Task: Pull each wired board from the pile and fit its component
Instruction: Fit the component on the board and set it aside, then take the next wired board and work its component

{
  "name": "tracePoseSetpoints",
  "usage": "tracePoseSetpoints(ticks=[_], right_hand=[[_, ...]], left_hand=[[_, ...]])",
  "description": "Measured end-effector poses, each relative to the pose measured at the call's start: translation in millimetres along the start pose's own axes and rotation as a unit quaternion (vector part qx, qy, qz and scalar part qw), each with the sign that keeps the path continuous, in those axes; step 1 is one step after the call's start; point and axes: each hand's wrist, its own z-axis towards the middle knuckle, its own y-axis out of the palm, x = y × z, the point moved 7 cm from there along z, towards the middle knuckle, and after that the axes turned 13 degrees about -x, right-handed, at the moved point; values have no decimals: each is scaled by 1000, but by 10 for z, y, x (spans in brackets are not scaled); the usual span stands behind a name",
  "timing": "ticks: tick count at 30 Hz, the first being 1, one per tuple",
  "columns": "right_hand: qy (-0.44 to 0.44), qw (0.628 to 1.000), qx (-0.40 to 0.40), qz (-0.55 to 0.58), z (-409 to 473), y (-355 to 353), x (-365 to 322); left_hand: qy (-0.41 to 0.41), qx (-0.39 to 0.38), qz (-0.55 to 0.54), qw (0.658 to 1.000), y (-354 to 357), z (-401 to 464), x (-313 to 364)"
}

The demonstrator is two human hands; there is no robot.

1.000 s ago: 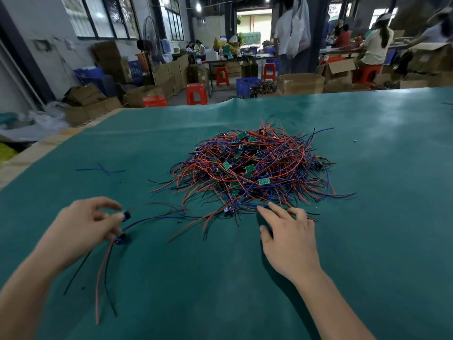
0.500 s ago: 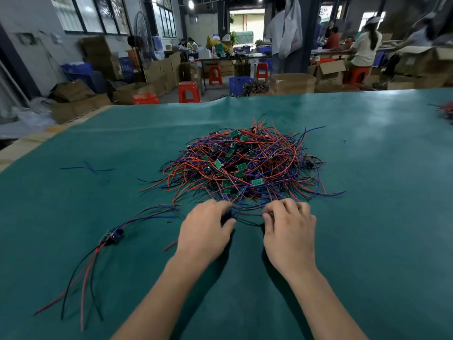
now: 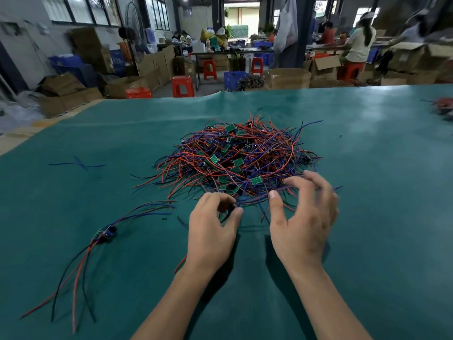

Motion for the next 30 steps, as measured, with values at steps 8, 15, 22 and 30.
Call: tracePoseSetpoints(ticks=[8,15,22,30], right_hand=[[151,898,-250,330,-111,458,122],[184,856,-304,376,-149,588,147],[221,854,-239,405,-112,511,233],[210,855,-276,385,-134,514,242]], left_hand=[[-73,-18,-308,948,84,-17,-178],[-76,-100,-376,918,238,-21,-142],[-64,-162,-182,968,305,-30,-64],[-44,-107,-80,990,171,-41,-35]])
